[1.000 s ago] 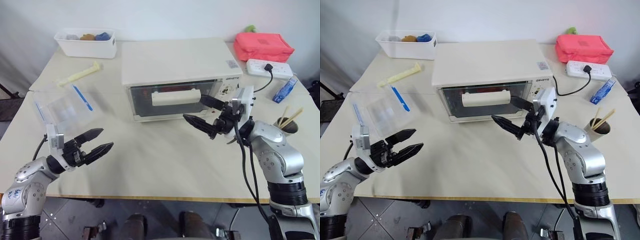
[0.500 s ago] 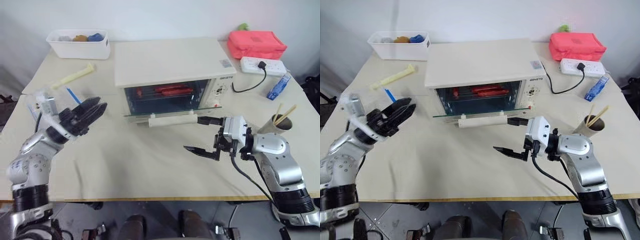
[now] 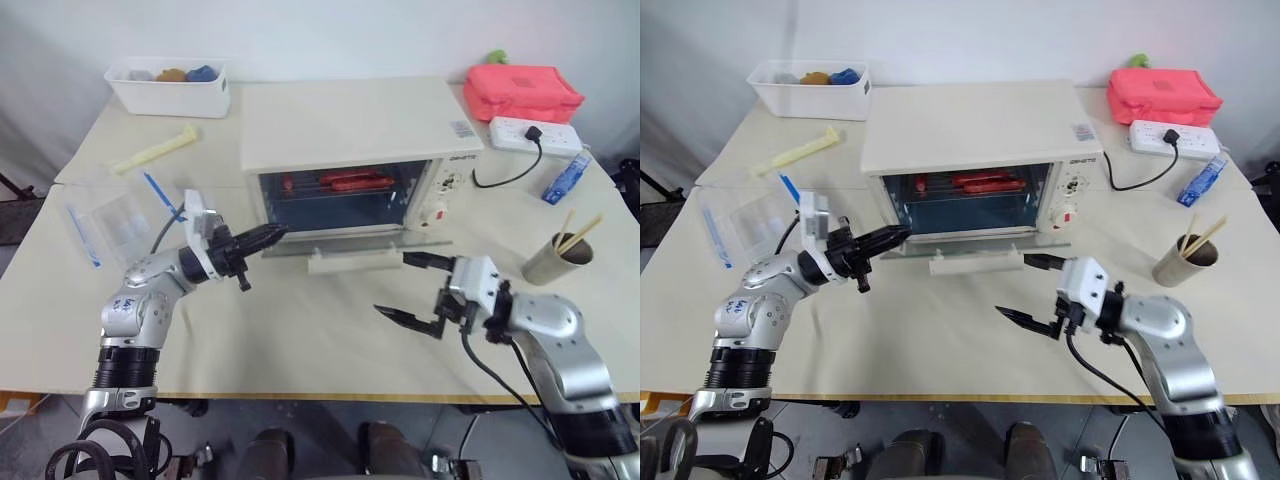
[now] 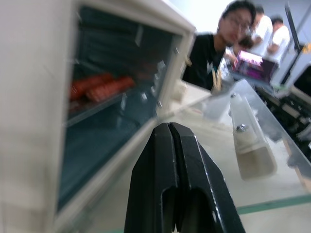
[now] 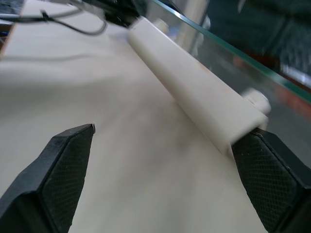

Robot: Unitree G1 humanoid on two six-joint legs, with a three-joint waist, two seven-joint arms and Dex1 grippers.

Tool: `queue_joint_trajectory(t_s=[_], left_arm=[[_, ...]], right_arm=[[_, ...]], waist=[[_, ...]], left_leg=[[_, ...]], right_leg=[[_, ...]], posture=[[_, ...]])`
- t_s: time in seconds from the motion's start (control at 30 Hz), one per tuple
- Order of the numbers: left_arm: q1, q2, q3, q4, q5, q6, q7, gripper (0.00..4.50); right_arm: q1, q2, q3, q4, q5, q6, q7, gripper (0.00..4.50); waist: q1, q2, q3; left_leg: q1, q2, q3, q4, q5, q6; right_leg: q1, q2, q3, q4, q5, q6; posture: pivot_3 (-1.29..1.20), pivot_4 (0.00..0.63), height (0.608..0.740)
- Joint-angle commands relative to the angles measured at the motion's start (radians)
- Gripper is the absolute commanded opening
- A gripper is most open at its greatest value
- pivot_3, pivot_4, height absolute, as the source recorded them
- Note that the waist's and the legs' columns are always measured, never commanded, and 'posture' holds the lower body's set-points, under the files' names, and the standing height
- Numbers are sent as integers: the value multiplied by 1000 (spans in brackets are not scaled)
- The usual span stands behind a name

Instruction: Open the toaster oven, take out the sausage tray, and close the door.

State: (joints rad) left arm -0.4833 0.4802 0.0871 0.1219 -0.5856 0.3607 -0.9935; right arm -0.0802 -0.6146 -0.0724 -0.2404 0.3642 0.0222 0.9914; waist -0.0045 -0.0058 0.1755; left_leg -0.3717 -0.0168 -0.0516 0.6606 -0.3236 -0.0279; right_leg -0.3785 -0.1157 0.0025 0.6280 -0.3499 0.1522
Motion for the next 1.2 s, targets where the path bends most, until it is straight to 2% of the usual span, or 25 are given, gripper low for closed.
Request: queue_joint_trajectory(t_s=[0.03,0.17,0.3,0.4,0.5,0.53,0.6,0.67,0.73,0.93,1.03,1.2], left_arm=[[36,34,-65,12,106,-83,-49,8],[71,20,-78,18,137,-126,-51,8],[111,24,-103,20,174,-156,-62,8],[140,17,-106,22,204,-196,-42,8],[177,-3,-53,-19,150,-203,-19,8],[193,-9,-29,-43,114,-198,-28,184],[219,-11,10,-81,80,-190,-16,573],[267,4,60,-138,35,-171,-9,1191],[320,22,106,-196,3,-166,-12,1798],[463,58,216,-336,-61,-119,37,3579],[512,47,254,-382,-55,-140,80,4435],[532,29,246,-393,-43,-151,112,4477]], right_arm=[[200,-17,-172,-49,-32,-68,-73,4500],[326,-24,-280,-90,-40,-110,-114,4500],[295,-56,-303,-153,-31,-69,-144,4500],[133,-78,-213,-192,-109,-26,-206,4500],[-120,-32,31,-193,-468,140,-392,4500],[-184,6,99,-175,-520,177,-422,4500],[-279,84,188,-121,-542,121,-449,4500],[-383,148,294,-14,-673,71,-525,4500],[-457,184,390,90,-780,71,-556,4500],[-637,276,501,326,-985,16,-747,4500],[-719,307,547,459,-1062,8,-810,4500],[-794,355,571,615,-1120,12,-893,4500]], waist=[[15,0,0],[17,-1,0],[0,-1,0],[-7,0,0],[-18,1,-1],[-18,1,-1],[-16,1,-1],[-16,1,-1],[-26,1,-1],[-26,0,-1],[-28,0,-1],[-29,0,-1]], left_leg=[[0,-1,0,0,0,0],[0,-2,4,1,-1,2],[4,0,5,2,0,2],[4,1,6,2,0,2],[4,2,5,2,0,1],[4,2,5,2,0,1],[0,2,3,1,0,0],[-4,1,3,2,0,-1],[-6,0,4,2,0,-1],[-6,-1,4,2,-1,-1],[-6,0,5,3,0,-1],[-5,1,5,2,0,-1]], right_leg=[[1,0,0,0,0,0],[2,0,2,-2,0,0],[2,0,5,-1,0,0],[2,1,5,-1,0,0],[1,1,4,0,1,0],[-1,1,4,1,1,0],[-6,1,3,4,1,-1],[-14,0,3,16,1,-1],[-16,-1,3,17,1,-1],[-16,-2,2,15,1,-1],[-15,-2,3,15,1,-1],[-15,-1,3,16,1,-1]], posture=[[0,150,740],[0,150,740],[0,150,740],[0,150,740],[0,150,740],[0,150,740],[0,150,740],[0,150,740],[0,150,740],[0,150,740],[0,150,740],[0,150,740]])
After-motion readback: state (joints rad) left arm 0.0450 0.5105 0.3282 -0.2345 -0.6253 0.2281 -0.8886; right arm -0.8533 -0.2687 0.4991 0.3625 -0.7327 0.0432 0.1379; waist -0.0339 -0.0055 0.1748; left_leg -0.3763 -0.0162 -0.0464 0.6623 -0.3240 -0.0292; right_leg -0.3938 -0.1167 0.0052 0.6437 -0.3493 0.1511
